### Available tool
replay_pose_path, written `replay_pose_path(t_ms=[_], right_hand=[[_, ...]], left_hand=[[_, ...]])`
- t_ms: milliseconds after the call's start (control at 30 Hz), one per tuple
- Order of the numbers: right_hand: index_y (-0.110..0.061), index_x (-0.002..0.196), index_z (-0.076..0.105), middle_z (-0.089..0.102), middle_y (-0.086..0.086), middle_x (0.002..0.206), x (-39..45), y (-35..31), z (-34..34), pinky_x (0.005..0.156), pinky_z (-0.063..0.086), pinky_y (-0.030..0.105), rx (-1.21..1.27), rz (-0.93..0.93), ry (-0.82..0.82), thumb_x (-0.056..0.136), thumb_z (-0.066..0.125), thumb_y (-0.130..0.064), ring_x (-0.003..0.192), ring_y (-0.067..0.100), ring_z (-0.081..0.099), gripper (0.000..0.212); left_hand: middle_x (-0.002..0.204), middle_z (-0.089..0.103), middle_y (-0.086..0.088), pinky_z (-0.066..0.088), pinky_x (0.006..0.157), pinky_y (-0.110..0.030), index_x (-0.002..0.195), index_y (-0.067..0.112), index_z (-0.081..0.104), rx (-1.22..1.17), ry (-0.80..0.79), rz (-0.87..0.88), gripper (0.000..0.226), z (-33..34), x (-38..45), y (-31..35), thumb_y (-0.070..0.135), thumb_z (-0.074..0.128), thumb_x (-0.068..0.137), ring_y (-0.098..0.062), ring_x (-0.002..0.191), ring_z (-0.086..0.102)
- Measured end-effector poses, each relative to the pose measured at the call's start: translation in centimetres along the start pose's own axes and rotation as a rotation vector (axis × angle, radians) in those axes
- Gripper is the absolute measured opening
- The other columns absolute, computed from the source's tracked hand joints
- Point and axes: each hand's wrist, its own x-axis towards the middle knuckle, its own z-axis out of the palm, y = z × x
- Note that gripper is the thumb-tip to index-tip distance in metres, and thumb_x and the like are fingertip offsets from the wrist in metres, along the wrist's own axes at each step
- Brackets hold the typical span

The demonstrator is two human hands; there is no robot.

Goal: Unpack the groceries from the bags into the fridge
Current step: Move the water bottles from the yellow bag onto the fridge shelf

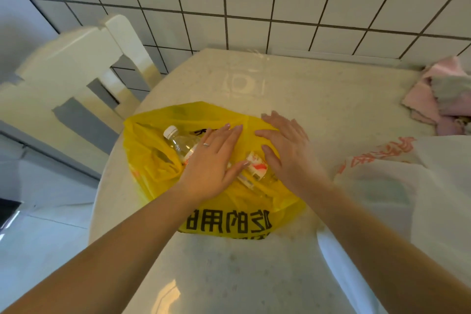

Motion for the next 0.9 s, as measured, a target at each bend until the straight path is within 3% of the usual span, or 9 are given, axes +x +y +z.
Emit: replay_pose_path(t_ms=[67,167,300,467,600,667,767,833,900], right_hand=[[-0.013,0.110,0.066,0.059,0.004,0.126,-1.2,-1.8,0.9,0.099,0.041,0.033,0.041,-0.131,-0.046,0.086,0.053,-0.019,0.117,0.021,0.053,0.027],[-0.015,0.122,0.060,0.059,0.002,0.127,-3.2,-3.9,3.0,0.094,0.049,0.037,-0.043,-0.180,-0.285,0.084,0.065,-0.017,0.113,0.019,0.057,0.038],[-0.019,0.144,0.034,0.036,-0.003,0.148,-3.9,-5.6,4.8,0.111,0.028,0.033,-0.098,-0.076,-0.540,0.094,0.051,-0.029,0.133,0.016,0.036,0.053],[-0.022,0.145,0.029,0.042,-0.002,0.142,-3.1,-6.9,5.6,0.107,0.031,0.032,-0.219,-0.007,-0.545,0.093,0.051,-0.037,0.128,0.016,0.041,0.058],[-0.025,0.123,0.054,0.059,-0.003,0.113,-3.2,-8.0,6.2,0.096,0.038,0.036,-0.330,0.004,-0.625,0.093,0.049,-0.041,0.105,0.018,0.055,0.034],[-0.025,0.109,0.062,0.059,-0.004,0.102,-3.8,-8.3,6.5,0.089,0.040,0.035,-0.303,-0.021,-0.599,0.094,0.047,-0.040,0.097,0.017,0.055,0.026],[-0.022,0.104,0.063,0.059,-0.004,0.097,-4.6,-8.7,6.2,0.079,0.036,0.028,-0.162,-0.081,-0.525,0.094,0.047,-0.036,0.090,0.014,0.054,0.023],[-0.020,0.104,0.063,0.061,-0.003,0.098,-5.3,-9.1,5.5,0.074,0.036,0.027,-0.090,-0.117,-0.515,0.094,0.049,-0.033,0.088,0.016,0.056,0.021],[-0.019,0.104,0.063,0.063,-0.001,0.097,-6.5,-9.6,5.1,0.068,0.037,0.026,-0.042,-0.127,-0.511,0.093,0.052,-0.031,0.086,0.017,0.058,0.020]], left_hand=[[0.137,0.048,-0.012,0.026,0.112,-0.044,0.141,0.009,0.037,-0.011,0.029,-0.001,0.065,-0.6,-2.7,-1.3,0.053,0.032,0.094,-0.024,0.131,0.038],[0.135,0.050,-0.010,0.022,0.114,-0.042,0.135,0.008,0.046,0.057,-0.038,0.045,0.064,-1.0,-6.8,-3.0,0.054,0.029,0.095,-0.023,0.128,0.041],[0.139,0.049,-0.006,0.013,0.111,-0.050,0.134,0.014,0.049,0.191,-0.218,-0.027,0.073,-0.6,-9.8,-3.9,0.064,0.016,0.092,-0.024,0.137,0.032],[0.122,0.062,-0.001,0.004,0.110,-0.052,0.127,0.021,0.057,0.164,-0.235,-0.118,0.065,-0.8,-10.3,-3.0,0.058,0.021,0.088,-0.021,0.123,0.052],[0.097,0.066,0.002,0.003,0.109,-0.051,0.103,0.022,0.069,0.147,-0.164,-0.081,0.034,-0.8,-10.6,-2.9,0.038,0.042,0.090,-0.019,0.101,0.063],[0.086,0.064,0.003,0.010,0.108,-0.053,0.090,0.021,0.070,0.165,-0.085,-0.028,0.026,-1.0,-10.8,-3.0,0.031,0.047,0.089,-0.018,0.090,0.066],[0.081,0.063,0.001,0.033,0.106,-0.051,0.083,0.019,0.067,0.132,0.011,0.117,0.030,-1.7,-11.7,-3.5,0.030,0.041,0.089,-0.018,0.082,0.065],[0.082,0.061,-0.004,0.052,0.086,-0.045,0.086,0.013,0.067,0.023,-0.011,0.182,0.027,-2.0,-12.7,-3.6,0.027,0.044,0.090,-0.023,0.076,0.062],[0.084,0.059,-0.007,0.054,0.055,-0.036,0.091,0.011,0.065,-0.038,-0.062,0.180,0.026,-2.1,-13.6,-3.5,0.027,0.045,0.090,-0.024,0.066,0.059]])
